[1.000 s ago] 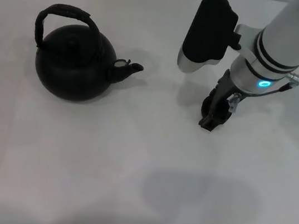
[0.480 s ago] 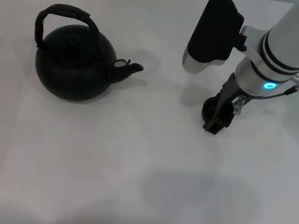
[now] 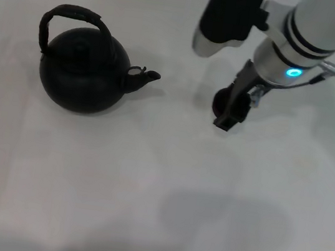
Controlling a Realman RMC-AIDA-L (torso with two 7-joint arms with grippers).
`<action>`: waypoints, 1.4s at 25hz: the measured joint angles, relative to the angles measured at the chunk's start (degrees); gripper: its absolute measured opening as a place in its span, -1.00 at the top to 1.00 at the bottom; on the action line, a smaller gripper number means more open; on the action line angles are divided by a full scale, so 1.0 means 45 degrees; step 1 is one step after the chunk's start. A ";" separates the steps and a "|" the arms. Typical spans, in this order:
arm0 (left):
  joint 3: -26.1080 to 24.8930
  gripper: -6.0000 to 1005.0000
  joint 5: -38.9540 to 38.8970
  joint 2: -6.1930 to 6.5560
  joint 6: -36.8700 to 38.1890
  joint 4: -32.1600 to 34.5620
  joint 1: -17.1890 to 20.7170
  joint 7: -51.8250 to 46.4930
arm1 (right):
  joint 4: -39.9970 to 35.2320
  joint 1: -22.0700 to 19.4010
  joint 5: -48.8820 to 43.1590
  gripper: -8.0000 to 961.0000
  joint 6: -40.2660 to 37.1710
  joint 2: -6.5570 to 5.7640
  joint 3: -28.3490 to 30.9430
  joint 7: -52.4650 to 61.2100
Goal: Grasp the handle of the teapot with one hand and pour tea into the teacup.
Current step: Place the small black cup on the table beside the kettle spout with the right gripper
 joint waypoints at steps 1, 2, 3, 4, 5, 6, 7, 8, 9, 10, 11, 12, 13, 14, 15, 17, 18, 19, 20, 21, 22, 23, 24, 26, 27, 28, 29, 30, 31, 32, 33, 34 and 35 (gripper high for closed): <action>-0.0005 -0.38 -0.0002 0.0000 0.0001 0.0001 -0.0039 0.0002 | -0.0024 0.0128 0.0105 -0.57 -0.0007 0.0015 -0.0156 0.0006; -0.0004 -0.38 -0.0001 -0.0001 0.0004 0.0001 -0.0083 0.0002 | -0.0007 0.0232 0.0258 -0.57 -0.0011 0.0020 -0.0337 0.0010; 0.0008 -0.38 0.0001 -0.0001 0.0004 0.0001 -0.0124 0.0003 | 0.0033 0.0353 0.0476 -0.58 -0.0029 0.0019 -0.0577 0.0017; 0.0024 -0.38 0.0004 -0.0001 0.0004 -0.0002 -0.0153 0.0005 | 0.0061 0.0434 0.0617 -0.58 -0.0036 0.0020 -0.0750 0.0020; 0.0030 -0.38 0.0006 -0.0001 0.0004 -0.0006 -0.0174 0.0006 | 0.0082 0.0521 0.0823 -0.59 -0.0081 0.0021 -0.0986 0.0022; 0.0032 -0.38 0.0007 -0.0001 0.0004 -0.0013 -0.0190 0.0007 | 0.0089 0.0580 0.0957 -0.59 -0.0120 0.0021 -0.1176 0.0025; 0.0032 -0.38 0.0009 -0.0002 0.0004 -0.0018 -0.0204 0.0008 | 0.0090 0.0638 0.1119 -0.59 -0.0161 0.0021 -0.1387 0.0030; 0.0029 -0.38 0.0010 -0.0002 0.0004 -0.0023 -0.0218 0.0009 | 0.0089 0.0689 0.1278 -0.60 -0.0232 0.0022 -0.1588 0.0066; 0.0029 -0.38 0.0011 -0.0002 0.0005 -0.0028 -0.0227 0.0010 | 0.0083 0.0726 0.1407 -0.60 -0.0293 0.0021 -0.1741 0.0108; 0.0027 -0.38 0.0012 -0.0002 0.0005 -0.0030 -0.0235 0.0010 | 0.0064 0.0745 0.1528 -0.60 -0.0382 0.0022 -0.1915 0.0160; 0.0026 -0.38 0.0012 -0.0001 0.0004 -0.0030 -0.0244 0.0011 | 0.0035 0.0754 0.1645 -0.61 -0.0542 0.0022 -0.2154 0.0240; 0.0020 -0.38 0.0012 -0.0001 0.0003 -0.0030 -0.0263 0.0012 | 0.0023 0.0756 0.1686 -0.61 -0.0620 0.0022 -0.2253 0.0277; 0.0014 -0.38 0.0012 -0.0002 0.0001 -0.0026 -0.0281 0.0013 | 0.0029 0.0770 0.1743 -0.61 -0.0750 0.0021 -0.2424 0.0312; 0.0011 -0.38 0.0012 -0.0002 -0.0002 -0.0023 -0.0292 0.0013 | 0.0056 0.0788 0.1804 -0.62 -0.0876 0.0021 -0.2563 0.0344; 0.0008 -0.38 0.0012 -0.0002 -0.0002 -0.0017 -0.0309 0.0014 | 0.0211 0.0842 0.1990 -0.62 -0.1104 0.0022 -0.2868 0.0388; 0.0016 -0.38 0.0011 -0.0002 -0.0006 -0.0034 -0.0364 0.0014 | 0.0276 0.0862 0.2064 -0.63 -0.1175 0.0021 -0.2951 0.0392; 0.0022 -0.38 0.0012 -0.0002 -0.0006 -0.0043 -0.0374 0.0014 | 0.0363 0.0875 0.2128 -0.63 -0.1240 0.0021 -0.3012 0.0393; 0.0029 -0.38 0.0011 -0.0002 -0.0007 -0.0058 -0.0388 0.0014 | 0.0430 0.0883 0.2171 -0.64 -0.1275 0.0022 -0.3050 0.0394; 0.0031 -0.38 0.0011 -0.0002 -0.0009 -0.0075 -0.0393 0.0014 | 0.0509 0.0890 0.2209 -0.64 -0.1319 0.0021 -0.3086 0.0395; 0.0032 -0.38 0.0011 -0.0002 -0.0009 -0.0077 -0.0394 0.0015 | 0.0544 0.0891 0.2235 -0.64 -0.1329 0.0021 -0.3113 0.0396; 0.0033 -0.38 0.0011 -0.0002 -0.0010 -0.0076 -0.0395 0.0014 | 0.0573 0.0891 0.2264 -0.65 -0.1341 0.0021 -0.3155 0.0396; 0.0035 -0.38 0.0012 -0.0004 -0.0013 -0.0074 -0.0395 0.0014 | 0.0586 0.0891 0.2302 -0.65 -0.1350 0.0022 -0.3203 0.0397; 0.0036 -0.38 0.0014 -0.0009 -0.0014 -0.0072 -0.0394 0.0014 | 0.0597 0.0890 0.2397 -0.65 -0.1420 0.0021 -0.3331 0.0399; 0.0040 -0.38 0.0024 -0.0021 -0.0017 -0.0070 -0.0383 0.0015 | 0.0599 0.0890 0.2461 -0.66 -0.1486 0.0021 -0.3440 0.0400; 0.0042 -0.38 0.0026 -0.0024 -0.0018 -0.0070 -0.0373 0.0015 | 0.0600 0.0890 0.2516 -0.66 -0.1578 0.0021 -0.3563 0.0401; 0.0044 -0.38 0.0027 -0.0024 -0.0018 -0.0067 -0.0363 0.0014 | 0.0602 0.0890 0.2552 -0.67 -0.1648 0.0021 -0.3676 0.0402; 0.0045 -0.38 0.0030 -0.0024 -0.0019 -0.0039 -0.0354 0.0015 | 0.0611 0.0886 0.2561 -0.67 -0.1726 0.0022 -0.3854 0.0402; 0.0046 -0.38 0.0031 -0.0024 -0.0024 -0.0023 -0.0353 0.0014 | 0.0617 0.0885 0.2562 -0.68 -0.1759 0.0021 -0.3946 0.0407; 0.0045 -0.38 0.0031 -0.0022 -0.0028 -0.0011 -0.0348 0.0014 | 0.0626 0.0885 0.2563 -0.68 -0.1780 0.0021 -0.3992 0.0420; 0.0045 -0.38 0.0031 -0.0022 -0.0028 -0.0011 -0.0348 0.0014 | 0.0626 0.0885 0.2563 -0.68 -0.1780 0.0021 -0.3992 0.0420; 0.0045 -0.38 0.0032 -0.0022 -0.0032 0.0000 -0.0343 0.0014 | 0.0636 0.0889 0.2567 -0.69 -0.1802 0.0022 -0.4035 0.0434; 0.0049 -0.38 0.0031 -0.0021 -0.0034 0.0006 -0.0331 0.0014 | 0.0640 0.0892 0.2567 -0.69 -0.1814 0.0021 -0.4050 0.0446; 0.0053 -0.38 0.0031 -0.0020 -0.0036 0.0007 -0.0323 0.0014 | 0.0644 0.0894 0.2569 -0.69 -0.1819 0.0021 -0.4079 0.0455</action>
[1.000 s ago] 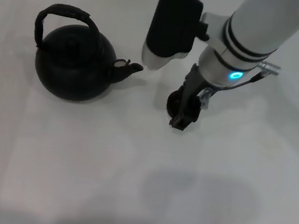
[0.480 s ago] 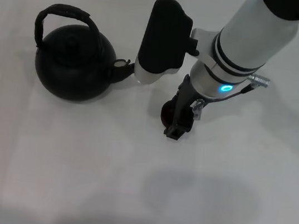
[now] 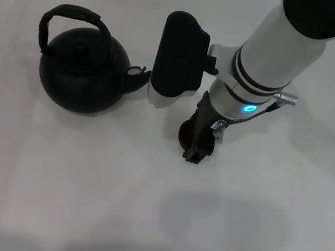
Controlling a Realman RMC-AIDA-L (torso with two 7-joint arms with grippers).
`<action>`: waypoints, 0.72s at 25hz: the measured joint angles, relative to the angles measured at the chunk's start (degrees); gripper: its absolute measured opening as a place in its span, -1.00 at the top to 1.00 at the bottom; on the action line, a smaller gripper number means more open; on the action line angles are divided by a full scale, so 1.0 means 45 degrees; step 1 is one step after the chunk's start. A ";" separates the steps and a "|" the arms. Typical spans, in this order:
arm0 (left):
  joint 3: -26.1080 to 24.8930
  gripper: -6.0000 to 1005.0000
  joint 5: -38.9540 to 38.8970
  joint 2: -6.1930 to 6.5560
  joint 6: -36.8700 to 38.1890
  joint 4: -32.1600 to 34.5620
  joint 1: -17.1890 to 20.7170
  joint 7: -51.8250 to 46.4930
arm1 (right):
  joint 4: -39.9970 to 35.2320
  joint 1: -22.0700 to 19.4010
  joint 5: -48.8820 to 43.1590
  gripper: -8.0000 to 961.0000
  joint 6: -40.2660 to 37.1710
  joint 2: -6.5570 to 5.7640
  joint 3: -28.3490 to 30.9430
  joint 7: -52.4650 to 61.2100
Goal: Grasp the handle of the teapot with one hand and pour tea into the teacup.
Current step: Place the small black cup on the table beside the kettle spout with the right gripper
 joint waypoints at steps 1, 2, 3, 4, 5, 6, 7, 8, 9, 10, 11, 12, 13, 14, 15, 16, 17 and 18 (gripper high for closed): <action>0.0006 -0.38 0.0000 0.0000 -0.0001 0.0000 0.0004 -0.0001 | 0.0000 0.0001 0.0003 -0.70 0.0006 0.0000 -0.0093 0.0010; 0.0011 -0.38 0.0000 0.0000 -0.0001 0.0000 0.0010 0.0000 | -0.0002 0.0001 0.0005 -0.70 -0.0002 0.0000 -0.0137 0.0014; 0.0013 -0.38 0.0000 0.0000 -0.0002 0.0001 0.0012 0.0000 | -0.0002 0.0001 0.0005 -0.70 -0.0002 0.0000 -0.0137 0.0014; 0.0013 -0.38 0.0000 0.0000 -0.0002 0.0000 0.0012 0.0000 | -0.0011 0.0002 0.0008 -0.71 -0.0023 -0.0001 -0.0193 0.0018; 0.0012 -0.38 0.0000 0.0000 -0.0002 0.0000 0.0013 0.0000 | -0.0024 0.0002 0.0013 -0.71 -0.0028 -0.0002 -0.0227 0.0018; 0.0012 -0.38 0.0000 0.0000 -0.0002 -0.0001 0.0013 0.0000 | -0.0035 0.0002 0.0024 -0.71 -0.0029 -0.0004 -0.0245 0.0018; 0.0012 -0.38 0.0000 0.0000 -0.0002 -0.0001 0.0013 0.0000 | -0.0055 0.0003 0.0052 -0.72 -0.0024 -0.0004 -0.0259 0.0018; 0.0012 -0.38 0.0000 0.0000 -0.0002 -0.0003 0.0013 0.0000 | -0.0071 0.0002 0.0086 -0.72 -0.0017 -0.0002 -0.0262 0.0015; 0.0012 -0.38 0.0000 0.0000 -0.0002 -0.0004 0.0013 -0.0001 | -0.0092 -0.0001 0.0124 -0.73 -0.0008 0.0000 -0.0263 0.0013; 0.0012 -0.38 0.0000 0.0000 -0.0002 -0.0006 0.0013 0.0000 | -0.0097 -0.0002 0.0132 -0.73 -0.0003 0.0001 -0.0264 0.0013; 0.0011 -0.38 0.0000 0.0000 -0.0002 -0.0006 0.0012 -0.0001 | -0.0101 -0.0003 0.0141 -0.73 0.0017 0.0003 -0.0267 0.0014; 0.0010 -0.38 -0.0001 0.0000 -0.0002 -0.0007 0.0010 0.0000 | -0.0103 -0.0005 0.0143 -0.74 0.0036 0.0002 -0.0279 0.0017; 0.0011 -0.38 0.0000 0.0000 -0.0002 -0.0007 0.0004 0.0000 | -0.0108 -0.0005 0.0145 -0.74 0.0054 0.0003 -0.0279 0.0017; 0.0011 -0.38 0.0000 0.0000 -0.0002 -0.0007 0.0001 -0.0001 | -0.0113 -0.0005 0.0145 -0.74 0.0064 0.0003 -0.0274 0.0014; 0.0010 -0.38 0.0000 0.0000 -0.0002 -0.0007 -0.0001 0.0000 | -0.0126 -0.0006 0.0144 -0.75 0.0068 0.0003 -0.0256 0.0008; 0.0010 -0.38 0.0000 0.0000 -0.0002 -0.0007 -0.0002 -0.0001 | -0.0140 -0.0005 0.0145 -0.75 0.0072 0.0002 -0.0232 -0.0004; 0.0010 -0.38 0.0000 0.0000 -0.0001 -0.0007 -0.0003 -0.0001 | -0.0149 -0.0004 0.0145 -0.75 0.0072 0.0001 -0.0211 -0.0016; 0.0010 -0.38 0.0000 0.0000 -0.0001 -0.0007 -0.0003 -0.0001 | -0.0157 -0.0004 0.0145 -0.75 0.0072 0.0000 -0.0198 -0.0028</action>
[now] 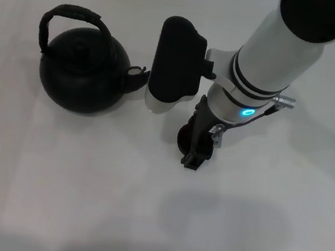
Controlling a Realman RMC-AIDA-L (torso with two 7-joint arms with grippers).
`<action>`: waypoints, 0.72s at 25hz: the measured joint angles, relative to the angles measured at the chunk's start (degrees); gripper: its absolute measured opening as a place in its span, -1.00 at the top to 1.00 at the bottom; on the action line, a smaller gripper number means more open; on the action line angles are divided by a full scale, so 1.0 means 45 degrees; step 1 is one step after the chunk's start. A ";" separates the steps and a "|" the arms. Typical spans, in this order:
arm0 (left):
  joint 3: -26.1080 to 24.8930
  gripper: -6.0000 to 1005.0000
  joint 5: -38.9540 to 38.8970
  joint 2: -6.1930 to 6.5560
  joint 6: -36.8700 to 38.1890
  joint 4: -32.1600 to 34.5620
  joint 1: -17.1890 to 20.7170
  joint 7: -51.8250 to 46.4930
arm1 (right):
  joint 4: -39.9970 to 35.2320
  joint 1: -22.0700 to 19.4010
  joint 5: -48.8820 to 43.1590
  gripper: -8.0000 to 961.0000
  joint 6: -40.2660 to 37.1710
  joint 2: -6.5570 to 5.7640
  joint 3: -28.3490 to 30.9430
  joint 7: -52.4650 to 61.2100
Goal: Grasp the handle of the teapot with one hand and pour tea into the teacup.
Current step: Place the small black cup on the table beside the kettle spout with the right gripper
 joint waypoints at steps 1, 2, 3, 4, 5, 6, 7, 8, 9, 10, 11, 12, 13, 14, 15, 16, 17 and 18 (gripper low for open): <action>0.0000 -0.38 0.0000 0.0000 0.0000 0.0000 0.0004 0.0000 | -0.0008 0.0000 0.0000 -0.76 -0.0002 0.0000 0.0011 -0.0010; 0.0000 -0.38 0.0000 0.0000 0.0000 0.0000 0.0007 0.0000 | -0.0018 0.0000 0.0000 -0.76 -0.0007 0.0000 0.0018 -0.0027; 0.0000 -0.38 0.0000 0.0000 0.0000 0.0000 0.0014 0.0000 | -0.0035 0.0000 0.0000 -0.76 -0.0016 0.0000 0.0040 -0.0050; 0.0000 -0.38 0.0000 0.0000 0.0000 0.0001 0.0024 0.0000 | -0.0045 0.0000 0.0001 -0.76 -0.0023 0.0000 0.0078 -0.0076; 0.0000 -0.38 0.0000 0.0000 0.0001 0.0002 0.0028 0.0000 | -0.0061 -0.0016 0.0003 -0.76 -0.0031 -0.0001 0.0169 -0.0137; 0.0000 -0.38 0.0000 0.0000 0.0000 0.0001 0.0031 0.0000 | -0.0072 -0.0067 0.0057 -0.76 -0.0032 -0.0002 0.0328 -0.0289; 0.0000 -0.38 -0.0002 0.0000 0.0001 0.0001 0.0032 0.0000 | -0.0074 -0.0102 0.0112 -0.76 -0.0032 -0.0001 0.0424 -0.0400; -0.0005 -0.38 -0.0011 0.0000 0.0001 0.0002 0.0039 -0.0005 | -0.0073 -0.0187 0.0252 -0.76 -0.0036 -0.0001 0.0624 -0.0574; -0.0010 -0.38 -0.0014 0.0000 0.0002 0.0001 0.0042 -0.0007 | -0.0072 -0.0248 0.0330 -0.76 -0.0048 -0.0001 0.0744 -0.0678; -0.0020 -0.38 -0.0025 -0.0001 0.0001 -0.0002 0.0047 -0.0011 | -0.0072 -0.0331 0.0409 -0.76 -0.0055 -0.0001 0.0881 -0.0776; -0.0030 -0.38 -0.0032 0.0000 0.0001 -0.0003 0.0053 -0.0014 | -0.0094 -0.0470 0.0458 -0.76 -0.0072 -0.0001 0.1086 -0.0898; -0.0038 -0.38 -0.0036 0.0000 0.0000 -0.0006 0.0056 -0.0014 | -0.0132 -0.0626 0.0495 -0.76 -0.0086 0.0000 0.1292 -0.1019; -0.0038 -0.38 -0.0038 0.0000 0.0001 -0.0004 0.0056 -0.0013 | -0.0171 -0.0772 0.0500 -0.76 -0.0132 0.0000 0.1487 -0.1140; -0.0039 -0.38 -0.0039 0.0000 0.0002 -0.0002 0.0056 -0.0011 | -0.0240 -0.0968 0.0508 -0.76 -0.0189 -0.0001 0.1708 -0.1298; -0.0040 -0.38 -0.0039 0.0000 0.0001 -0.0001 0.0056 -0.0012 | -0.0303 -0.1156 0.0511 -0.76 -0.0236 0.0000 0.1878 -0.1452; -0.0048 -0.38 -0.0039 0.0000 0.0001 0.0001 0.0055 -0.0011 | -0.0382 -0.1344 0.0514 -0.76 -0.0295 0.0000 0.2028 -0.1595; -0.0057 -0.38 -0.0042 -0.0002 0.0002 0.0001 0.0055 -0.0010 | -0.0483 -0.1630 0.0516 -0.76 -0.0396 -0.0008 0.2269 -0.1820; -0.0070 -0.38 -0.0047 -0.0008 -0.0001 0.0002 0.0055 -0.0007 | -0.0483 -0.1630 0.0516 -0.76 -0.0396 -0.0008 0.2269 -0.1820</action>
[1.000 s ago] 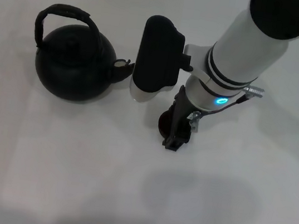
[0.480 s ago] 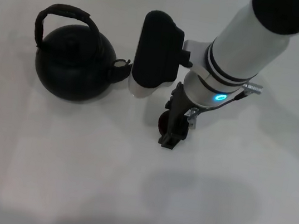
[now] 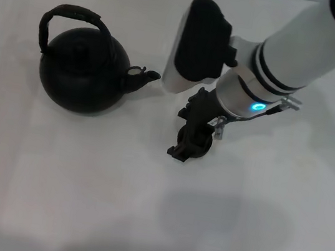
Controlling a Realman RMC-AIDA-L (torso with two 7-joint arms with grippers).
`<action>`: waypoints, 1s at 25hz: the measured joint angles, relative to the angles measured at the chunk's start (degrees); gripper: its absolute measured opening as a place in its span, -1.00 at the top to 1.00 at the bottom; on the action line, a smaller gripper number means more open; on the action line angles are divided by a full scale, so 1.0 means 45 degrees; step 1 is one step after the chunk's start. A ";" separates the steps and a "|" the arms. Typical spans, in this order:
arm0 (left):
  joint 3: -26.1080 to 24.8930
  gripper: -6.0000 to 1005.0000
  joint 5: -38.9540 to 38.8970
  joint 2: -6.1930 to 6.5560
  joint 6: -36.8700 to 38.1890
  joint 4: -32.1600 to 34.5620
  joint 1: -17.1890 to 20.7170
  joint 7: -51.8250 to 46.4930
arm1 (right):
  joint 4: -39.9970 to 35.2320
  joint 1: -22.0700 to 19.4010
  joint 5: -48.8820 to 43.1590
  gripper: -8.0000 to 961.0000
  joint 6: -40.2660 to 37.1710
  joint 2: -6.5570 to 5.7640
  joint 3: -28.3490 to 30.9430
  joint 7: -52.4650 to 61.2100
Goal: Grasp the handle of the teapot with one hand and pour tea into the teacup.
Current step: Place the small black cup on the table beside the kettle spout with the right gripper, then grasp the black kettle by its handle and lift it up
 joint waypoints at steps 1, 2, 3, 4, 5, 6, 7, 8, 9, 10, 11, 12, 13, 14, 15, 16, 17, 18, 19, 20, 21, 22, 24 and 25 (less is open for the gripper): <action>-0.0012 -0.38 -0.0004 -0.0004 -0.0016 0.0000 -0.0001 0.0001 | -0.0052 -0.0287 0.0006 -0.76 -0.0043 -0.0020 0.0415 -0.0247; -0.0014 -0.38 -0.0008 -0.0009 -0.0043 -0.0001 -0.0001 0.0001 | -0.0052 -0.0287 0.0006 -0.76 -0.0043 -0.0020 0.0415 -0.0247; -0.0015 -0.38 -0.0014 -0.0010 -0.0070 -0.0001 -0.0001 0.0001 | -0.0064 -0.0424 0.0020 -0.76 -0.0043 -0.0025 0.0676 -0.0398; -0.0017 -0.38 -0.0017 -0.0011 -0.0077 -0.0001 -0.0001 0.0000 | -0.0074 -0.0596 0.0088 -0.76 -0.0013 -0.0024 0.1008 -0.0637; -0.0022 -0.38 -0.0026 -0.0011 -0.0083 -0.0001 -0.0001 -0.0005 | -0.0078 -0.0755 0.0207 -0.76 0.0026 -0.0029 0.1343 -0.0926; -0.0027 -0.38 -0.0037 -0.0012 -0.0087 0.0000 -0.0001 -0.0014 | -0.0076 -0.0924 0.0393 -0.76 0.0046 -0.0043 0.1721 -0.1243; -0.0031 -0.38 -0.0048 -0.0012 -0.0089 -0.0001 -0.0007 -0.0027 | -0.0048 -0.1085 0.0603 -0.76 0.0105 -0.0051 0.2116 -0.1589; -0.0031 -0.38 -0.0053 -0.0012 -0.0091 -0.0001 -0.0018 -0.0042 | -0.0018 -0.1217 0.0818 -0.76 0.0146 -0.0070 0.2465 -0.1893; -0.0032 -0.38 -0.0054 -0.0012 -0.0093 -0.0001 -0.0034 -0.0050 | 0.0018 -0.1387 0.1043 -0.76 0.0246 -0.0081 0.2904 -0.2213; -0.0028 -0.38 -0.0054 -0.0013 -0.0094 0.0000 -0.0049 -0.0056 | 0.0048 -0.1567 0.1249 -0.76 0.0367 -0.0091 0.3382 -0.2548; -0.0022 -0.38 -0.0054 -0.0012 -0.0095 -0.0001 -0.0063 -0.0057 | 0.0063 -0.1879 0.1476 -0.76 0.0550 -0.0103 0.4246 -0.3036; -0.0013 -0.38 -0.0051 -0.0013 -0.0097 -0.0001 -0.0079 -0.0058 | 0.0063 -0.1879 0.1476 -0.76 0.0550 -0.0103 0.4246 -0.3036; -0.0002 -0.38 -0.0044 -0.0014 -0.0097 0.0002 -0.0102 -0.0060 | 0.0068 -0.2070 0.1586 -0.76 0.0666 -0.0111 0.4762 -0.3326; 0.0001 -0.38 -0.0035 -0.0019 -0.0097 0.0011 -0.0113 -0.0061 | 0.0077 -0.2202 0.1686 -0.76 0.0810 -0.0116 0.5146 -0.3544; 0.0003 -0.38 -0.0028 -0.0024 -0.0097 0.0025 -0.0120 -0.0062 | 0.0085 -0.2335 0.1814 -0.76 0.0947 -0.0120 0.5535 -0.3790; 0.0005 -0.38 -0.0030 -0.0031 -0.0098 0.0052 -0.0126 -0.0063 | 0.0095 -0.2469 0.1940 -0.76 0.1083 -0.0122 0.5881 -0.4016; 0.0006 -0.38 -0.0035 -0.0032 -0.0098 0.0097 -0.0126 -0.0064 | 0.0104 -0.2590 0.2082 -0.76 0.1151 -0.0127 0.6143 -0.4194; 0.0001 -0.38 -0.0042 -0.0033 -0.0098 0.0135 -0.0126 -0.0065 | 0.0134 -0.2688 0.2215 -0.76 0.1223 -0.0131 0.6390 -0.4359; -0.0010 -0.38 -0.0052 -0.0032 -0.0098 0.0166 -0.0124 -0.0066 | 0.0188 -0.2799 0.2355 -0.76 0.1229 -0.0144 0.6651 -0.4533; -0.0022 -0.38 -0.0060 -0.0032 -0.0098 0.0197 -0.0124 -0.0070 | 0.0307 -0.2909 0.2563 -0.76 0.1271 -0.0148 0.7001 -0.4742; -0.0036 -0.38 -0.0069 -0.0032 -0.0098 0.0228 -0.0118 -0.0075 | 0.0476 -0.3012 0.2847 -0.76 0.1279 -0.0156 0.7412 -0.5021; -0.0058 -0.38 -0.0092 -0.0032 -0.0097 0.0281 -0.0102 -0.0080 | 0.0788 -0.3134 0.3325 -0.76 0.1271 -0.0158 0.7971 -0.5433; -0.0097 -0.38 -0.0147 -0.0032 -0.0058 0.0428 -0.0017 -0.0084 | 0.2048 -0.3429 0.5138 -0.76 0.1018 -0.0150 0.9528 -0.6624; -0.0100 -0.38 -0.0155 -0.0032 -0.0031 0.0442 0.0009 -0.0085 | 0.2771 -0.3507 0.6030 -0.76 0.0831 -0.0146 1.0122 -0.7273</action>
